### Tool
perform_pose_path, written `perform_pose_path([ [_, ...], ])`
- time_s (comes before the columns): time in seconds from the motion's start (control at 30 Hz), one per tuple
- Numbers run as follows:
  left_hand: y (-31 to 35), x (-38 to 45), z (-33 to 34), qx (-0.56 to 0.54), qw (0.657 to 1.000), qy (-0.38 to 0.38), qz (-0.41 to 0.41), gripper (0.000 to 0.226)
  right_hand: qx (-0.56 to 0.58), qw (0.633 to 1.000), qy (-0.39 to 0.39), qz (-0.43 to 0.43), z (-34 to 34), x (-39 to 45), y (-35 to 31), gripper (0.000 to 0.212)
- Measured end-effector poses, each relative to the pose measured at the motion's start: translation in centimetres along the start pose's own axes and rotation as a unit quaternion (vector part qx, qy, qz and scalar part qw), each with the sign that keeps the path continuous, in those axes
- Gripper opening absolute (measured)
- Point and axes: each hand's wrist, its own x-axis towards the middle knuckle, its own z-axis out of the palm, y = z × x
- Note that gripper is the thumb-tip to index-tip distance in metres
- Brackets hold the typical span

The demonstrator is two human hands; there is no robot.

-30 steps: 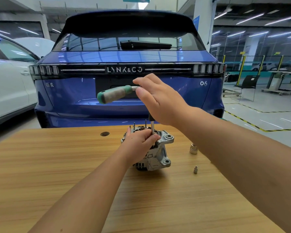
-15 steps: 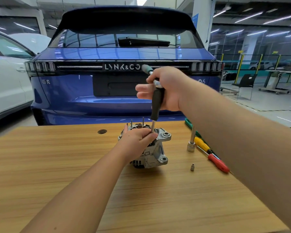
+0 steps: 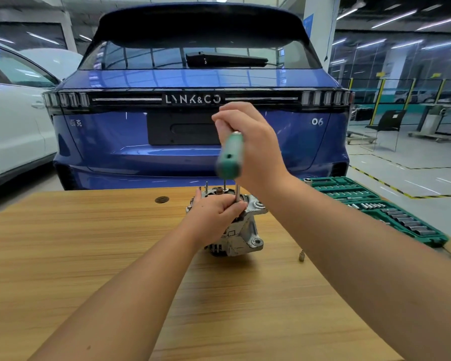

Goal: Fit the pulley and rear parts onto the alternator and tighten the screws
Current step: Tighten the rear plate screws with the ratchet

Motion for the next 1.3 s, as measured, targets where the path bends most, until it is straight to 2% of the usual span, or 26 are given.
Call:
perform_pose_path([
  [0.07, 0.1, -0.1, 0.1, 0.003, 1.000, 0.007, -0.001, 0.038, -0.090, 0.995, -0.032, -0.015, 0.0, 0.2, 0.0, 0.016],
  [0.23, 0.3, -0.1, 0.1, 0.000, 1.000, 0.013, -0.009, 0.037, -0.227, 0.965, -0.124, -0.036, -1.0, 0.9, 0.1, 0.023],
  [0.37, 0.4, 0.1, 0.3, 0.001, 1.000, 0.018, -0.013, 0.038, -0.256, 0.949, -0.184, -0.021, -1.7, 1.3, 0.3, 0.054],
  [0.47, 0.2, 0.2, 0.5, 0.000, 0.999, 0.023, -0.026, 0.036, -0.251, 0.940, -0.229, -0.021, -2.2, 1.6, 0.4, 0.063],
  [0.7, 0.6, 0.6, 0.6, 0.039, 0.999, 0.005, -0.034, 0.039, -0.232, 0.909, -0.341, -0.056, -3.2, 3.3, -0.4, 0.056],
  [0.83, 0.8, 0.5, 0.6, 0.064, 0.998, 0.001, -0.027, 0.038, -0.313, 0.885, -0.330, -0.099, -2.9, 4.4, -1.5, 0.037],
  [0.93, 1.0, 0.3, 0.8, 0.059, 0.998, 0.004, -0.031, 0.039, -0.356, 0.870, -0.340, -0.032, -2.4, 5.7, -1.9, 0.037],
  [1.03, 1.2, 0.2, 0.9, 0.058, 0.998, 0.006, -0.031, 0.039, -0.283, 0.886, -0.343, 0.130, -2.8, 6.7, -2.1, 0.029],
  [1.1, 1.2, 0.1, 0.8, 0.064, 0.998, 0.006, -0.026, 0.039, -0.139, 0.897, -0.311, 0.282, -3.1, 6.8, -2.3, 0.022],
  [1.13, 1.2, 0.1, 0.8, 0.066, 0.998, 0.006, -0.025, 0.039, -0.037, 0.888, -0.271, 0.371, -3.2, 6.6, -2.4, 0.021],
  [1.2, 1.0, 0.0, 0.8, 0.062, 0.998, 0.005, -0.024, 0.040, 0.161, 0.834, -0.195, 0.491, -3.3, 5.9, -2.1, 0.018],
  [1.3, 0.9, 0.1, 0.8, 0.052, 0.998, 0.011, -0.028, 0.039, 0.357, 0.763, -0.105, 0.528, -2.3, 4.4, -0.7, 0.018],
])
